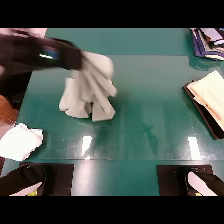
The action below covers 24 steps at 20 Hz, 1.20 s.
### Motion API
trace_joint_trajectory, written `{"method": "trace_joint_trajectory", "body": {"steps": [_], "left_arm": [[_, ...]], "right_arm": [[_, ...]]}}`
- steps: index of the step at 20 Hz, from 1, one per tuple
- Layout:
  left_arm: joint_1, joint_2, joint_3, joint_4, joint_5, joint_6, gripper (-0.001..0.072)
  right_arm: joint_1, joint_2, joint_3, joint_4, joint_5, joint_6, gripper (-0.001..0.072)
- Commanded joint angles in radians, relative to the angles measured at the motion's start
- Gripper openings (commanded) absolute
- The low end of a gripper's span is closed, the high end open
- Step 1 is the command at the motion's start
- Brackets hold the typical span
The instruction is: Fold the shirts.
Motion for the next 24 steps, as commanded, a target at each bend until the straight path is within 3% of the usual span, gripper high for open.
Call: {"method": "trace_joint_trajectory", "body": {"steps": [1, 2, 3, 6, 11, 15, 18, 21, 24], "left_arm": [[-0.141, -0.209, 0.006, -0.114, 0.11, 0.032, 0.0075], [-0.144, -0.258, 0.006, -0.15, 0.125, 0.039, 0.0383], [-0.138, -0.29, 0.006, -0.168, 0.129, 0.046, 0.0566], [-0.044, -0.312, 0.009, -0.14, 0.095, 0.117, 0.0558], [0.33, -0.325, 0.005, -0.133, -0.123, 0.195, 0.0559], [0.57, -0.327, -0.149, -0.232, -0.14, 0.289, 0.0561], [0.637, -0.327, -0.328, -0.259, -0.072, 0.372, 0.0561], [0.649, -0.349, -0.408, -0.272, 0.026, 0.402, 0.056], [0.649, -0.406, -0.408, -0.423, 0.038, 0.483, 0.056]], "right_arm": [[0.0, 0.0, 0.01, 0.0, 0.031, 0.0, 0.002], [0.0, 0.0, 0.01, 0.0, 0.037, 0.0, 0.002], [0.0, 0.0, 0.01, 0.0, 0.043, 0.0, 0.002], [0.0, 0.0, 0.009, -0.001, 0.055, 0.0, 0.002], [0.0, 0.0, 0.008, -0.001, 0.077, 0.0, 0.002], [0.0, 0.0, 0.008, -0.001, 0.079, 0.0, 0.0019], [0.0, 0.0, 0.008, -0.001, 0.08, 0.0, 0.002], [0.0, 0.0, 0.007, -0.001, 0.089, 0.0, 0.002], [0.0, 0.0, 0.007, -0.001, 0.113, 0.001, 0.002]]}}
